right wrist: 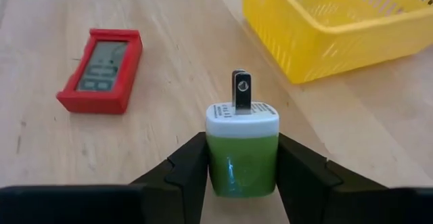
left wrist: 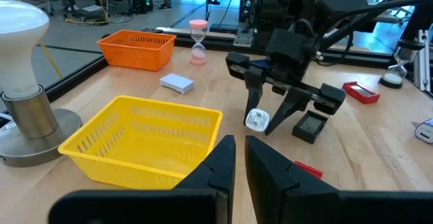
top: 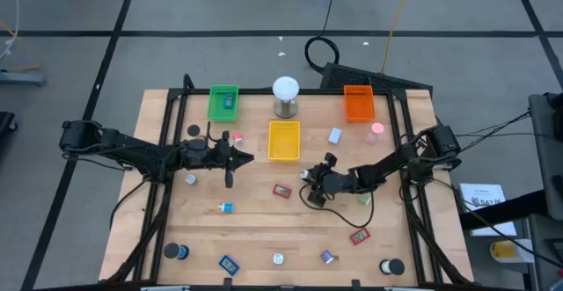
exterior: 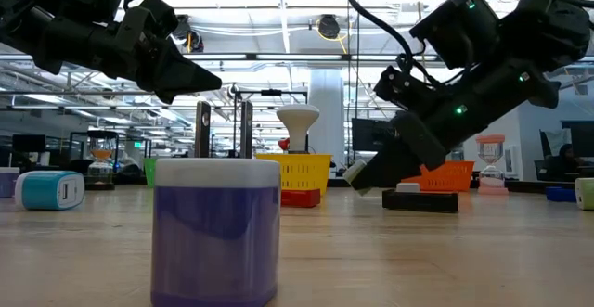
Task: Pick & Place Office items
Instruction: Put the top green charger adapter into the yellow bin
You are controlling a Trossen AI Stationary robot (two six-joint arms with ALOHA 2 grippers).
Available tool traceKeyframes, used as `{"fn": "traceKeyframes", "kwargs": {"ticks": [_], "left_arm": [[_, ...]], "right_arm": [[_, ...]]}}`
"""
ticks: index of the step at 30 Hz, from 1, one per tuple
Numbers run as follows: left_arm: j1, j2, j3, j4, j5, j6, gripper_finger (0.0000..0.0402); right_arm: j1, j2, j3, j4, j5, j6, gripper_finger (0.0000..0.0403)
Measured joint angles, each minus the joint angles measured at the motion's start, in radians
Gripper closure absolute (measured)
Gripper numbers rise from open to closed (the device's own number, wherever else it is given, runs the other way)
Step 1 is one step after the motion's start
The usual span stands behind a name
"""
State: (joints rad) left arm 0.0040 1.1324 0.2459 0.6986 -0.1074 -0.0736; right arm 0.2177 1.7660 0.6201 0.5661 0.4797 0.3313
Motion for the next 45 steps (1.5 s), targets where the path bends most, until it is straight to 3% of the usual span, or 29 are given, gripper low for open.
{"fn": "traceKeyframes", "kwargs": {"ticks": [10,18,25,34,45], "left_arm": [[0.0,0.0,0.0,0.0,0.0,-0.003,0.0364],[-0.004,0.03,0.002,-0.024,-0.007,-0.094,0.0364],[-0.057,0.256,0.13,-0.02,-0.036,-0.084,0.0364],[-0.077,0.608,0.352,0.001,-0.103,-0.057,0.0364],[-0.099,0.651,0.401,-0.032,-0.103,-0.072,0.0364]], "right_arm": [[-0.002,0.0,0.0,-0.022,-0.013,0.008,0.0257],[-0.003,0.0,0.0,0.015,-0.037,-0.017,0.0266],[-0.027,0.0,0.001,0.147,-0.092,-0.087,0.0268],[-0.035,0.0,0.001,0.168,-0.119,-0.121,0.0269],[-0.038,0.023,0.001,0.249,-0.119,-0.15,0.027]]}}
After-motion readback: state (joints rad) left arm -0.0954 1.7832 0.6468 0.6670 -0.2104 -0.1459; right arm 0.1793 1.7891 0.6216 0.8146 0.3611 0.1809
